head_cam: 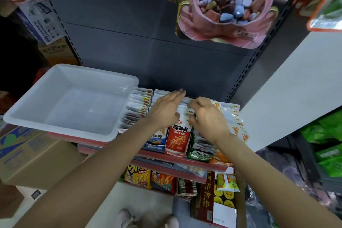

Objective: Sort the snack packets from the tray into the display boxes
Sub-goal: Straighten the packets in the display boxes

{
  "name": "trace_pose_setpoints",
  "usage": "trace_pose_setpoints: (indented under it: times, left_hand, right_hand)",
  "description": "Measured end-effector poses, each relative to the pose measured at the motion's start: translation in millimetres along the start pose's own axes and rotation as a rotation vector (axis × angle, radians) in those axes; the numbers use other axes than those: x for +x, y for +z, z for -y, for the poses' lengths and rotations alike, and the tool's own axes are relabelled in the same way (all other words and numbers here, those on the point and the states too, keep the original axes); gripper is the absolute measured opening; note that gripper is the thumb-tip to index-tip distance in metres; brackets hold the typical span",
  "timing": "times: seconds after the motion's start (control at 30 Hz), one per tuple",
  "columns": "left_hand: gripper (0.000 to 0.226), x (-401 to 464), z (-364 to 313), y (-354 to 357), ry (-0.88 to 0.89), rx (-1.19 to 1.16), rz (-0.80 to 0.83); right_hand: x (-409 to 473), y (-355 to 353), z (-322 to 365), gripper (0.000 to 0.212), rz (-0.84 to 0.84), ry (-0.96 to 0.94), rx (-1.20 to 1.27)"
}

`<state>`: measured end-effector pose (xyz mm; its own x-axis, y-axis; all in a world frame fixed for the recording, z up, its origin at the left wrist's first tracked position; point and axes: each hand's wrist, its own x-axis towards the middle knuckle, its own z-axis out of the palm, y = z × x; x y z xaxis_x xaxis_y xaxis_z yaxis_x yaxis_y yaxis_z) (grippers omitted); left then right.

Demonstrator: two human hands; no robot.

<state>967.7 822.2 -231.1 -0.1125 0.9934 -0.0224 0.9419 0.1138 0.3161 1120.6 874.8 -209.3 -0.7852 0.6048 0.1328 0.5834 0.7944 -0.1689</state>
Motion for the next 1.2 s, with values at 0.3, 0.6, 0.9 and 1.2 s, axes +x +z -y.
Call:
trace_pose_setpoints:
  times: [0.3, 0.6, 0.9, 1.2]
  left_hand:
    - [0.068, -7.3, 10.5, 7.3, 0.052, 0.234, 0.138]
    - [0.069, -28.7, 4.7, 11.1, 0.086, 0.230, -0.032]
    - [0.057, -25.9, -8.5, 16.4, -0.013, 0.367, -0.133]
    - [0.057, -21.4, -19.8, 29.4, -0.085, 0.484, -0.171]
  right_hand:
    - [-2.2, 12.1, -1.9, 0.046, 0.208, -0.044, -0.124]
    - [-3.5, 15.1, -2.1, 0.039, 0.129, -0.004, -0.119]
    - [8.5, 15.4, 0.3, 0.038, 0.183, 0.042, -0.259]
    - [7.7, 18.1, -2.5, 0.020, 0.142, -0.123, -0.300]
